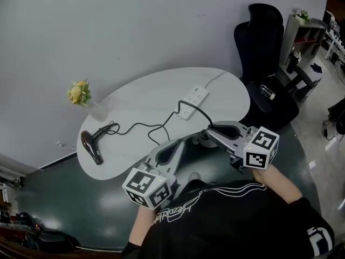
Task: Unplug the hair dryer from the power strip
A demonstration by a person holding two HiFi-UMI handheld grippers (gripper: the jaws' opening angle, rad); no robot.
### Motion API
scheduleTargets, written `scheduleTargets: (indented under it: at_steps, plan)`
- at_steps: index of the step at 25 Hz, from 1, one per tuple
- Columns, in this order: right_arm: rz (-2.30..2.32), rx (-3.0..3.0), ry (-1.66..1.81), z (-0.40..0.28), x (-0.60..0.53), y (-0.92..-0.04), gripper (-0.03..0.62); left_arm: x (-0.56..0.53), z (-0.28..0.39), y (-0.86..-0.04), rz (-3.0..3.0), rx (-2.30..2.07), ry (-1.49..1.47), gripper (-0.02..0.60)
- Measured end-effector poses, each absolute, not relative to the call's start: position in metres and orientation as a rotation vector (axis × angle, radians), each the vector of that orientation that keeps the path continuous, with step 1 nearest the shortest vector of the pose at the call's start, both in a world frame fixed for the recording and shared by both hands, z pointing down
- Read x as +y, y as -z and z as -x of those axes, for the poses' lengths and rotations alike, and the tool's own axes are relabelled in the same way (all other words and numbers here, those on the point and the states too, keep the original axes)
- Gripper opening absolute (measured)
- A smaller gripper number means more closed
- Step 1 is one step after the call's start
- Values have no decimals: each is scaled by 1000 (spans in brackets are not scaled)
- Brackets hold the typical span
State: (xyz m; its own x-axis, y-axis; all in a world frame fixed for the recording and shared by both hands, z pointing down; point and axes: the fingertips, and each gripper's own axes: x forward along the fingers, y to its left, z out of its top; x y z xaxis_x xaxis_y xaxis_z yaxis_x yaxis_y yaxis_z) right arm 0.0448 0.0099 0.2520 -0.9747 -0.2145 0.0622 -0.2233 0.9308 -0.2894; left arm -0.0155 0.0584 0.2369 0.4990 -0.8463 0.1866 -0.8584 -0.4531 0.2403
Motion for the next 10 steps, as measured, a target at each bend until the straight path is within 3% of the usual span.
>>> scheduleTargets:
  at_steps: [10]
  plan:
    - [-389,-3046,-483,-36,11,-246,28,63,27,-236,-2432,-1412,-22,8]
